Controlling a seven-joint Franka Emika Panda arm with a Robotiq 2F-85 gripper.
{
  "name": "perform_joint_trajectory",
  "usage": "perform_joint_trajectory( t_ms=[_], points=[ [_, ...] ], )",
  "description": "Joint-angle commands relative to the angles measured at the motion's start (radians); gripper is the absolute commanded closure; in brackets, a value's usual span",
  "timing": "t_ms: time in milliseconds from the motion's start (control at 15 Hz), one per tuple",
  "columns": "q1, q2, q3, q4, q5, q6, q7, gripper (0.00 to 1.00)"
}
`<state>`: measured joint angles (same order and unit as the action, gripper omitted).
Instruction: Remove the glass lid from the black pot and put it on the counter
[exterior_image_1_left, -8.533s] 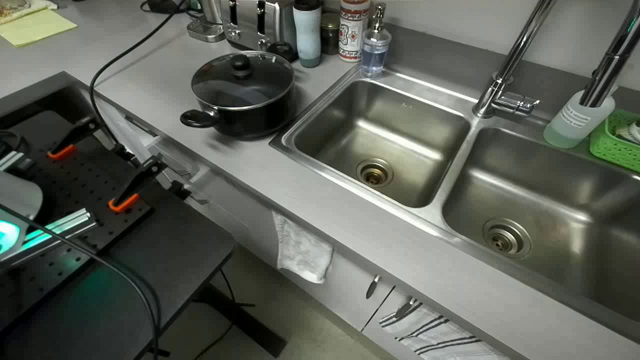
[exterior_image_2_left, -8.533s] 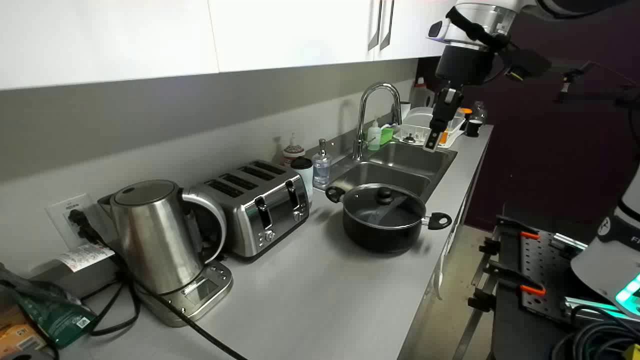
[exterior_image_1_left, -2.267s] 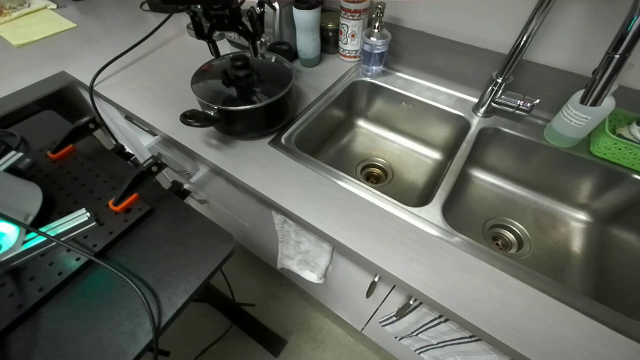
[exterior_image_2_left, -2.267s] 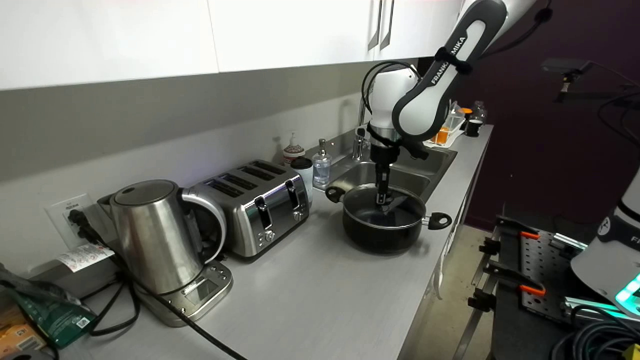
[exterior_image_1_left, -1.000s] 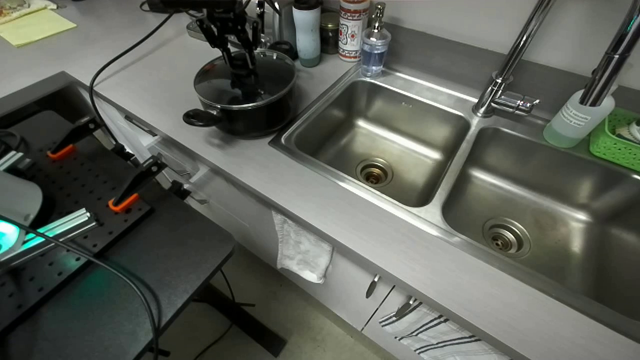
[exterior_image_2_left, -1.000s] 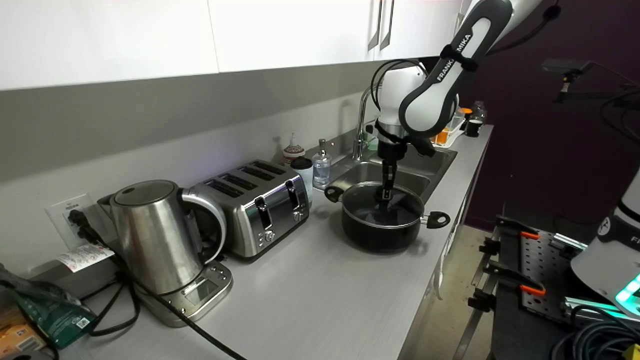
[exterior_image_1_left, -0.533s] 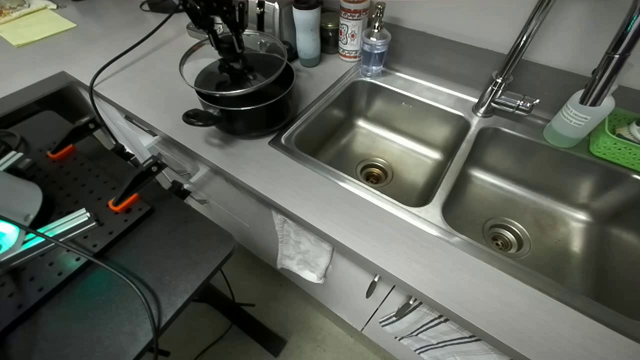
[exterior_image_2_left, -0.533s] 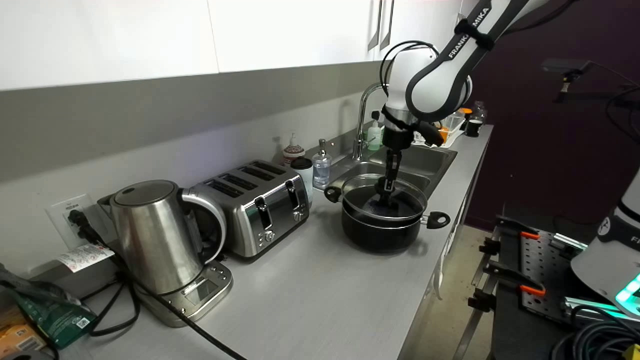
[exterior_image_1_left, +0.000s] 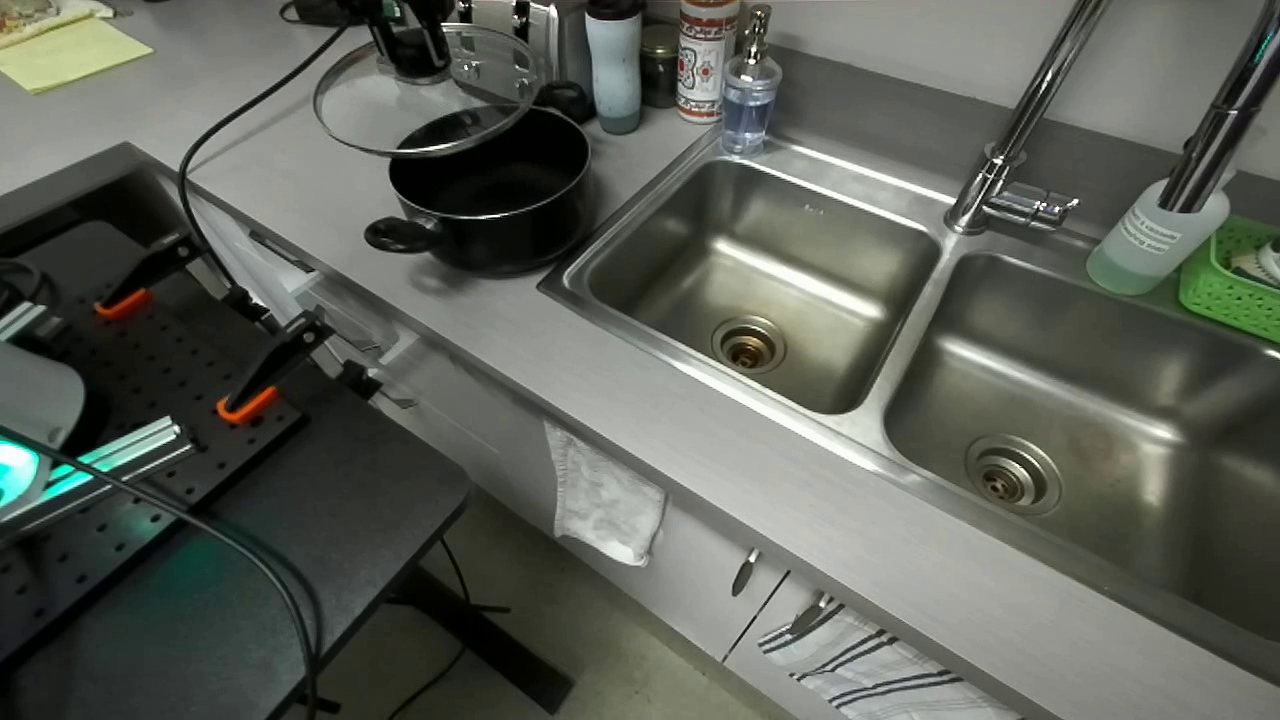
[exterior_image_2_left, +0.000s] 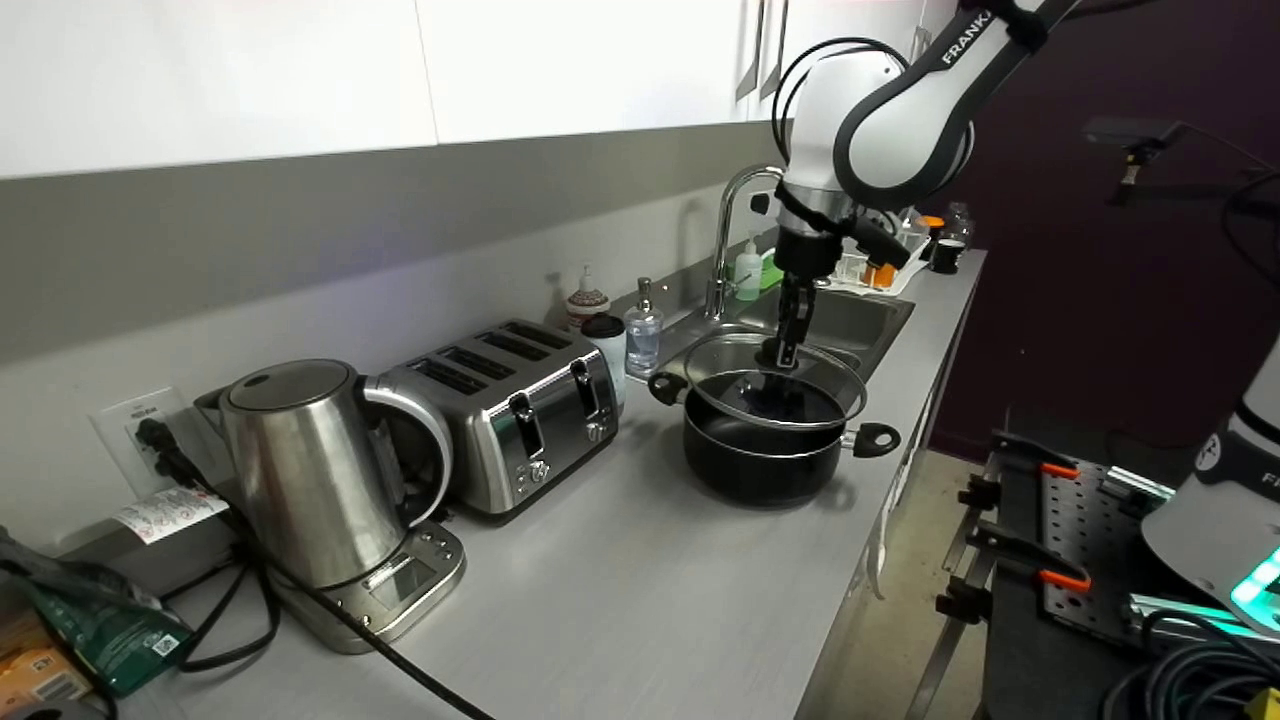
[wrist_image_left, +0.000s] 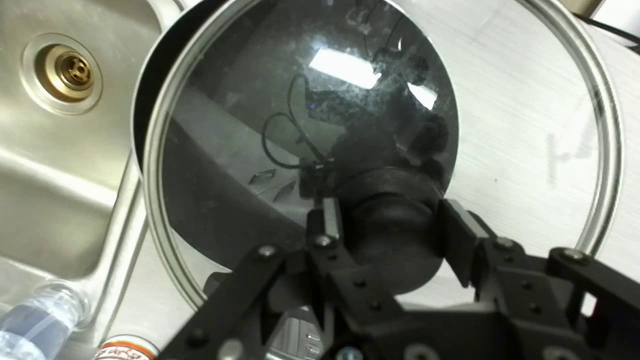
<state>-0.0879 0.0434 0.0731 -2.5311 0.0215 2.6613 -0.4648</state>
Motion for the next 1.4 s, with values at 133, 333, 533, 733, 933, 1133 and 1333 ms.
perform_joint_trajectory(
  t_ms=[133,333,533,733,933,1133,1333],
  points=[
    [0.115,-0.063,0.017,-0.041,-0.134,-0.020,0.143,0.75],
    [0.179,-0.061,0.048,-0.050,-0.242,-0.024,0.253,0.75],
    [0.239,-0.049,0.087,-0.043,-0.324,-0.038,0.348,0.75],
    [0.293,-0.016,0.127,-0.020,-0.404,-0.059,0.441,0.75],
    [0.333,0.045,0.150,0.019,-0.462,-0.084,0.505,0.75],
    [0.360,0.138,0.146,0.074,-0.498,-0.090,0.524,0.75],
    [0.376,0.240,0.124,0.139,-0.507,-0.088,0.507,0.75]
  ],
)
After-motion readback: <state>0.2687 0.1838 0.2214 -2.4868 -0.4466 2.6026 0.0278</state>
